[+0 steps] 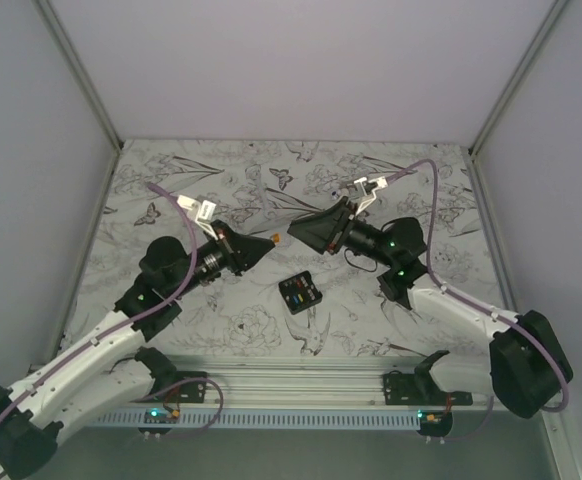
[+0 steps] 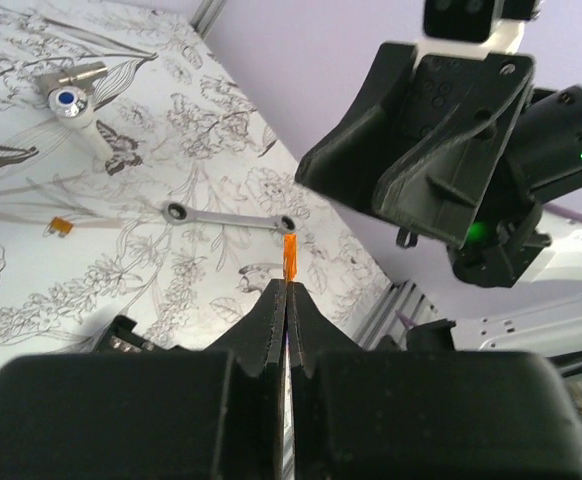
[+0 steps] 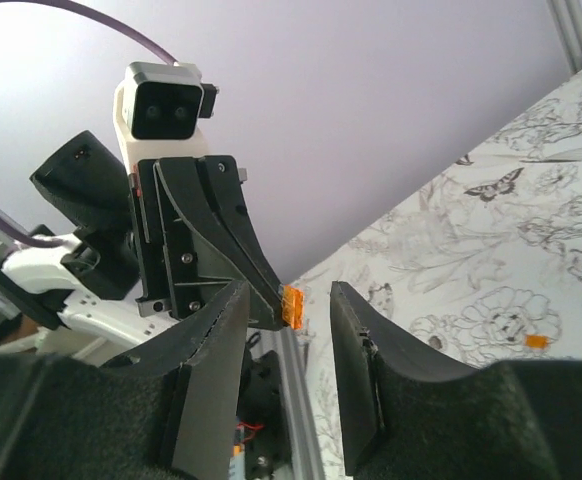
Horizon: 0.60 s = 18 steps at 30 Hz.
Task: Snap on the fuse box
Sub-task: Adjust the fuse.
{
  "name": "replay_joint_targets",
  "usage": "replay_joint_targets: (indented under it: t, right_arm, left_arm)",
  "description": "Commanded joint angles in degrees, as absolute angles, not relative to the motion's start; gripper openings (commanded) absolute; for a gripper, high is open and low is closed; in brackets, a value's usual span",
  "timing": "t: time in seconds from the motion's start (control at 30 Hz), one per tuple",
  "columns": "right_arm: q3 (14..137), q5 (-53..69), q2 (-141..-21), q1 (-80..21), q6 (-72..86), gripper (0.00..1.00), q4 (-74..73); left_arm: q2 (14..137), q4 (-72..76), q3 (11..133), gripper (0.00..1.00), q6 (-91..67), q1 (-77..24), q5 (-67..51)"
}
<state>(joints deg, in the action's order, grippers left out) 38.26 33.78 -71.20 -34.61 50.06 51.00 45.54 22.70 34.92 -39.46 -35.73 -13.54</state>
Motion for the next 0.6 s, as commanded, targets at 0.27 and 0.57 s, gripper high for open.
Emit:
replay_joint_targets:
  t: [0.27, 0.57]
  right_arm:
    - [40.26, 29.45, -74.25, -39.47, 56.88, 0.35, 59.85]
    - [40.50, 29.87, -75.20, -40.60, 58.24, 0.32, 62.29]
  left_arm:
    - [43.47, 26.17, 38.86, 0.00, -45.53, -37.53, -9.77]
    - [43.25, 26.52, 38.64, 0.00, -46.67, -38.12, -9.84]
